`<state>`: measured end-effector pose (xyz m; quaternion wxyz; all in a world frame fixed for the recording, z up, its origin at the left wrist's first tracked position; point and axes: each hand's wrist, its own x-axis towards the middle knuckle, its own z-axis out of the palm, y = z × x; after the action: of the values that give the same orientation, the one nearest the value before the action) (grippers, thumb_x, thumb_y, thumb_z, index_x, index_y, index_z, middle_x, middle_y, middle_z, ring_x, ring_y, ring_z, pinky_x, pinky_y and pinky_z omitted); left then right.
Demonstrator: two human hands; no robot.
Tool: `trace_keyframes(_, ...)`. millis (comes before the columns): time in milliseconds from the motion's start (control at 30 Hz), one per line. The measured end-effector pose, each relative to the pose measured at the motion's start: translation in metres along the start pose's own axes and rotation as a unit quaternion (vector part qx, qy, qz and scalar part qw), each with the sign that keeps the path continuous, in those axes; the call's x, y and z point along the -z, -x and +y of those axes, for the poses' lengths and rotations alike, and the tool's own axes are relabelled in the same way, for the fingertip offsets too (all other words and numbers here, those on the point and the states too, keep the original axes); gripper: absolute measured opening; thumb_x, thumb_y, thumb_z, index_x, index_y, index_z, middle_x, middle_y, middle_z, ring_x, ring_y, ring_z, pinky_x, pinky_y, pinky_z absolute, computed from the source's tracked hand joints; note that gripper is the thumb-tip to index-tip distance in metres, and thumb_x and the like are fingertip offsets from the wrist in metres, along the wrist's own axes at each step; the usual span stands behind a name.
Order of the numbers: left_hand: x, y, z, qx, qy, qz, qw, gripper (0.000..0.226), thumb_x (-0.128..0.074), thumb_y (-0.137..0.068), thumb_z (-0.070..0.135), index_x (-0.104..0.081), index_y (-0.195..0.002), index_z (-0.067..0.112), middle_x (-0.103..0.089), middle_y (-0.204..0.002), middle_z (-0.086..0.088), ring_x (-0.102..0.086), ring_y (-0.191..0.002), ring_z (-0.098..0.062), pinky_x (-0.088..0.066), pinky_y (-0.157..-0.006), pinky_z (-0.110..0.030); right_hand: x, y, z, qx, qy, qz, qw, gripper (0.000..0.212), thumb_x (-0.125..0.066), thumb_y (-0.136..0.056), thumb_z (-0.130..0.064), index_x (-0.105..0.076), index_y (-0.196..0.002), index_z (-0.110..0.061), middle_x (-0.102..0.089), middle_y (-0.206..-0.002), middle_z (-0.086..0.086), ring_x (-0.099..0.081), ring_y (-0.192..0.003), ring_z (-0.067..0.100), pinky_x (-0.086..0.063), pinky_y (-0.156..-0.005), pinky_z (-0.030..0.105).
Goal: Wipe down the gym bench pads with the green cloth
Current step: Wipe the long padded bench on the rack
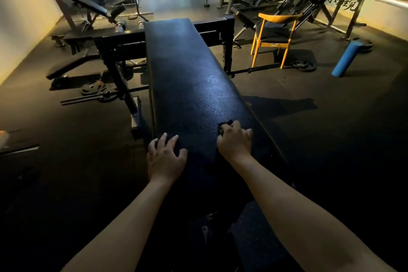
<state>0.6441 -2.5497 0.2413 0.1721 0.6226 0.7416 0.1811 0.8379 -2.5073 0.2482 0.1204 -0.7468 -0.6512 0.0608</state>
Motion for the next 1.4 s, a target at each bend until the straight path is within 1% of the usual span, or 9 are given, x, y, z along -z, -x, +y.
trace_keyframes(200,0.000,0.000,-0.004,-0.009,0.006,-0.005,1.000,0.058,-0.052,-0.096,0.044,-0.041,-0.151,0.030,-0.025,-0.163,-0.001,-0.013,-0.148,-0.027,-0.019,-0.119,-0.046,-0.005,0.010,-0.049,0.009,-0.032,-0.027,0.999,0.032,-0.046,-0.093,-0.027,-0.064,-0.112,-0.009,-0.057,-0.119,0.014,-0.060,-0.104,0.037,-0.038,-0.097,0.041)
trace_keyframes(367,0.002,-0.009,-0.019,-0.039,0.038,-0.018,0.998,0.056,-0.048,-0.096,0.045,-0.045,-0.149,0.028,-0.027,-0.163,-0.001,-0.015,-0.148,-0.027,-0.017,-0.119,-0.045,-0.016,0.028,-0.092,0.007,-0.150,-0.066,0.986,0.033,-0.053,-0.089,-0.028,-0.070,-0.116,-0.019,-0.061,-0.118,0.011,-0.060,-0.107,0.037,-0.042,-0.098,0.037)
trace_keyframes(467,0.003,-0.008,-0.034,-0.083,0.049,-0.031,0.995,0.057,-0.050,-0.096,0.042,-0.042,-0.151,0.027,-0.023,-0.165,0.001,-0.011,-0.149,-0.024,-0.015,-0.120,-0.045,-0.009,0.028,-0.089,0.011,-0.168,-0.063,0.984,0.035,-0.056,-0.088,-0.024,-0.070,-0.120,-0.022,-0.061,-0.121,0.009,-0.060,-0.111,0.031,-0.043,-0.100,0.037)
trace_keyframes(600,0.003,-0.004,-0.054,-0.116,0.095,-0.054,0.987,0.073,-0.039,-0.085,0.052,-0.036,-0.154,0.026,-0.011,-0.167,0.000,-0.003,-0.151,-0.018,-0.009,-0.122,-0.040,0.008,0.024,-0.051,-0.099,-0.097,0.077,0.987,0.038,-0.055,-0.088,-0.021,-0.062,-0.125,-0.019,-0.052,-0.122,0.009,-0.059,-0.108,0.031,-0.035,-0.098,0.041)
trace_keyframes(767,0.001,0.000,-0.057,-0.073,0.109,-0.061,0.989,0.073,-0.052,-0.096,0.047,-0.020,-0.158,0.026,0.007,-0.167,-0.003,0.001,-0.150,-0.023,-0.003,-0.122,-0.040,-0.001,0.032,-0.037,-0.211,-0.031,0.020,0.977,0.029,-0.045,-0.093,-0.022,-0.062,-0.115,-0.013,-0.052,-0.120,0.014,-0.059,-0.105,0.035,-0.030,-0.105,0.047)
trace_keyframes(900,0.003,-0.001,-0.067,-0.089,0.124,-0.083,0.985,0.076,-0.053,-0.097,0.050,-0.017,-0.159,0.024,0.006,-0.167,-0.004,-0.001,-0.151,-0.026,-0.004,-0.122,-0.040,-0.014,0.040,-0.077,-0.203,-0.079,0.037,0.975,0.033,-0.046,-0.092,-0.023,-0.065,-0.116,-0.010,-0.056,-0.121,0.017,-0.059,-0.108,0.038,-0.033,-0.103,0.042)
trace_keyframes(1067,0.009,-0.012,-0.090,-0.127,0.175,-0.120,0.969,0.073,-0.062,-0.097,0.032,-0.024,-0.158,0.016,-0.003,-0.168,-0.008,-0.008,-0.151,-0.030,-0.005,-0.121,-0.034,-0.031,0.061,-0.143,-0.106,-0.110,0.025,0.988,0.028,-0.050,-0.092,-0.025,-0.068,-0.111,-0.013,-0.058,-0.118,0.014,-0.059,-0.105,0.035,-0.036,-0.098,0.039)
trace_keyframes(1267,0.010,-0.016,-0.102,-0.152,0.174,-0.131,0.964,0.079,-0.063,-0.097,0.025,-0.017,-0.158,0.006,-0.006,-0.167,-0.012,-0.008,-0.153,-0.030,-0.005,-0.120,-0.028,-0.024,0.060,-0.153,-0.036,-0.167,-0.010,0.985,0.030,-0.060,-0.089,-0.026,-0.072,-0.115,-0.019,-0.062,-0.118,0.013,-0.060,-0.109,0.032,-0.043,-0.097,0.035)
trace_keyframes(1400,0.012,-0.018,-0.103,-0.144,0.177,-0.143,0.963,0.088,-0.062,-0.096,0.040,-0.009,-0.159,0.008,-0.002,-0.168,-0.010,-0.003,-0.154,-0.027,-0.002,-0.121,-0.028,-0.012,0.040,-0.127,-0.102,-0.135,0.117,0.979,0.035,-0.057,-0.089,-0.022,-0.065,-0.122,-0.025,-0.053,-0.122,0.008,-0.055,-0.112,0.030,-0.035,-0.098,0.040)
